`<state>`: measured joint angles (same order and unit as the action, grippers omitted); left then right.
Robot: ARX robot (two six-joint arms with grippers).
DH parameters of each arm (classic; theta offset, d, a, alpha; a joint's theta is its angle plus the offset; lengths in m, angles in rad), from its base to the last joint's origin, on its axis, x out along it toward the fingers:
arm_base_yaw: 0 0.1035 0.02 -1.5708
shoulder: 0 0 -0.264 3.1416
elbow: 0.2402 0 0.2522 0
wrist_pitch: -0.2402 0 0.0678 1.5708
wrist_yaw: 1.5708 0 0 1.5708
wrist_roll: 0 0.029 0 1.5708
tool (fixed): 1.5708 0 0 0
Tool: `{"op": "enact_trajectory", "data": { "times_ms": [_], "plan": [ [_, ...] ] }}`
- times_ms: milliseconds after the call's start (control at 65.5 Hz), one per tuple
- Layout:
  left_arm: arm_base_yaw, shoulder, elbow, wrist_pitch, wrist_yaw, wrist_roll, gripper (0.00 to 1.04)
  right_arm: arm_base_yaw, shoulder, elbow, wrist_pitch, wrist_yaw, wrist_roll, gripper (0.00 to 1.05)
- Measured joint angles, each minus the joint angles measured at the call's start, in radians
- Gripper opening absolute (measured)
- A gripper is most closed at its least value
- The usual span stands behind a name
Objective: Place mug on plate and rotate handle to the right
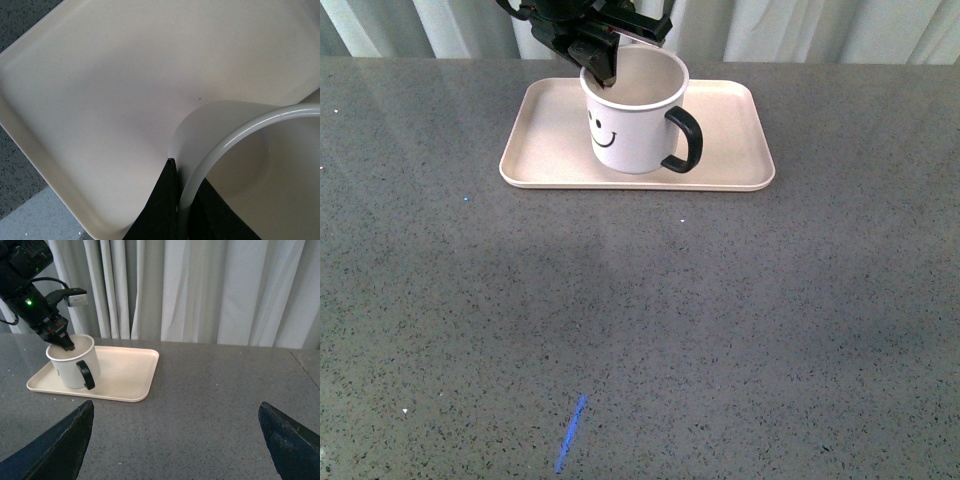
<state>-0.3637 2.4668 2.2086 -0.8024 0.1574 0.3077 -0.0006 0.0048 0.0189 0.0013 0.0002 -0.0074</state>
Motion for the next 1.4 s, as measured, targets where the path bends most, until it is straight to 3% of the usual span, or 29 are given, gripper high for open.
{"op": "enact_trajectory", "data": {
  "times_ms": [962, 1405],
  "plan": [
    [0.009, 0.367, 0.612, -0.28, 0.026, 0.017, 0.02, 0.0, 0.0, 0.0, 0.0, 0.0, 0.0, 0.96],
    [0.009, 0.402, 0.675, -0.304, 0.025, 0.016, 0.02, 0.0, 0.0, 0.0, 0.0, 0.0, 0.0, 0.96]
  ]
}}
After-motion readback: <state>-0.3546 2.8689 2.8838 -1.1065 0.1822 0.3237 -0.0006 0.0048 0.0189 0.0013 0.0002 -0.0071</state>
